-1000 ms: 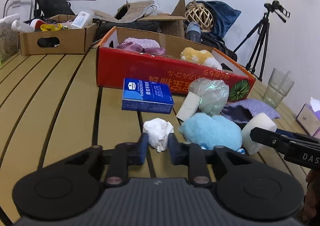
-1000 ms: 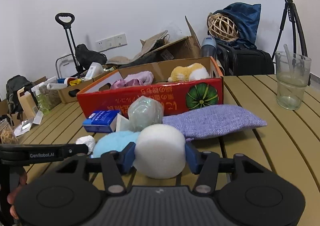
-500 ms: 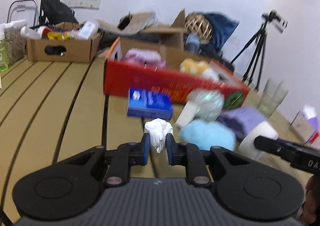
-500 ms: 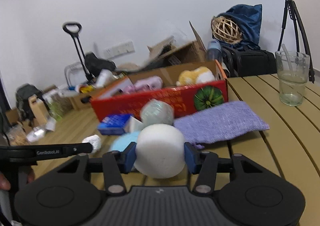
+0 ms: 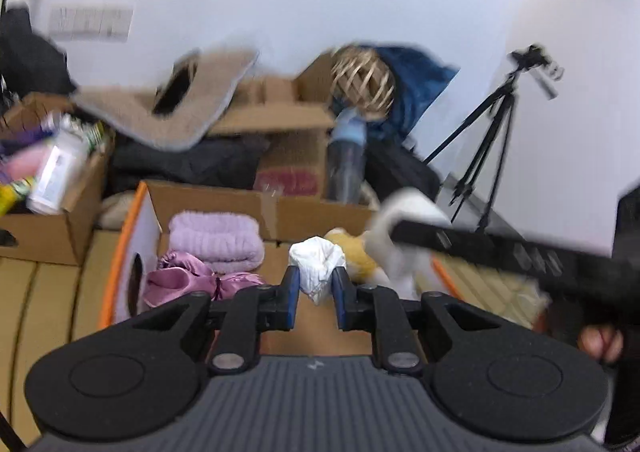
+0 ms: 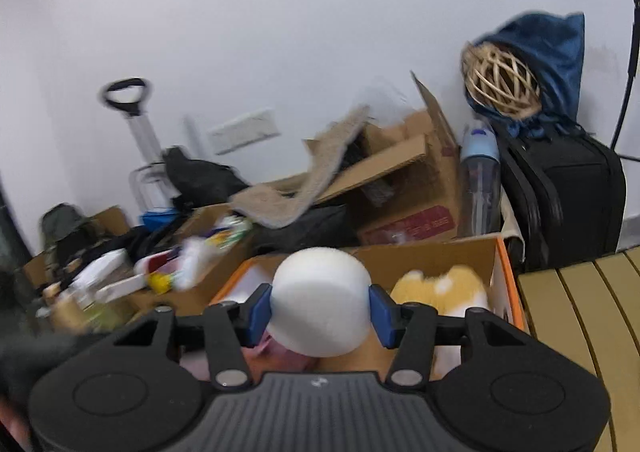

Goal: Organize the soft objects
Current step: 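Carry the foam cylinder and white cloth into the box and open both grippers, then grasp the clear iridescent ball with the right gripper while the left grasps a small white item, then carry the iridescent ball and white item into the box and open both grippers, then grasp the lavender fabric pouch with both grippers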

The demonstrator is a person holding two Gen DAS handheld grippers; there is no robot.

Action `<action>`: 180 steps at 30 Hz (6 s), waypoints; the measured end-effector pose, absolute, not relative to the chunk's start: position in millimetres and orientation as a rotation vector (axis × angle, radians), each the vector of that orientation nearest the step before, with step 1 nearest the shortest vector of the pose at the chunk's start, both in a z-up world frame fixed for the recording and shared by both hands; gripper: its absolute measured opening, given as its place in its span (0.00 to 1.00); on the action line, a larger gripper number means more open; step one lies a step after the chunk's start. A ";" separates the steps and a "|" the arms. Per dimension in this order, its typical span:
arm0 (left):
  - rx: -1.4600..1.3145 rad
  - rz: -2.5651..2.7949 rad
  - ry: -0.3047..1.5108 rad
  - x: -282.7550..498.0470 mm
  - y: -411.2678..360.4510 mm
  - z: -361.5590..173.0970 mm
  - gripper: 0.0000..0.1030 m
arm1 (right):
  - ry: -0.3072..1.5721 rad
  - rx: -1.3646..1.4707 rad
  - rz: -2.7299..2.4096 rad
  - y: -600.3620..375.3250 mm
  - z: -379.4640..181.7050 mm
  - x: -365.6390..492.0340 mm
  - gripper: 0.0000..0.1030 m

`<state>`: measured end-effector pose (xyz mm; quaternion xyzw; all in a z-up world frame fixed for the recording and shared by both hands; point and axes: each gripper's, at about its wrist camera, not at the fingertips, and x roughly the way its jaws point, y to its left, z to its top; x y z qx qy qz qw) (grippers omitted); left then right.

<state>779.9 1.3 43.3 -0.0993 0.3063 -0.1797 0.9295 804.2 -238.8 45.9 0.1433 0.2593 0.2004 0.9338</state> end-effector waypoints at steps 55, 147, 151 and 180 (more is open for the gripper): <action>-0.024 -0.227 0.350 381.6 42.3 10.4 0.89 | 0.282 0.015 0.311 -227.5 -22.9 361.2 0.87; -0.156 -0.154 0.251 553.9 25.8 -11.9 0.83 | 0.268 0.200 0.209 -258.7 -1.0 605.8 0.52; -0.146 -0.140 0.347 503.6 35.7 -46.0 0.83 | 0.285 0.138 0.287 -248.3 -40.4 537.4 0.53; -0.131 -0.306 0.647 624.7 -123.9 -28.2 0.45 | 0.491 0.339 0.084 -357.8 -55.8 618.7 0.57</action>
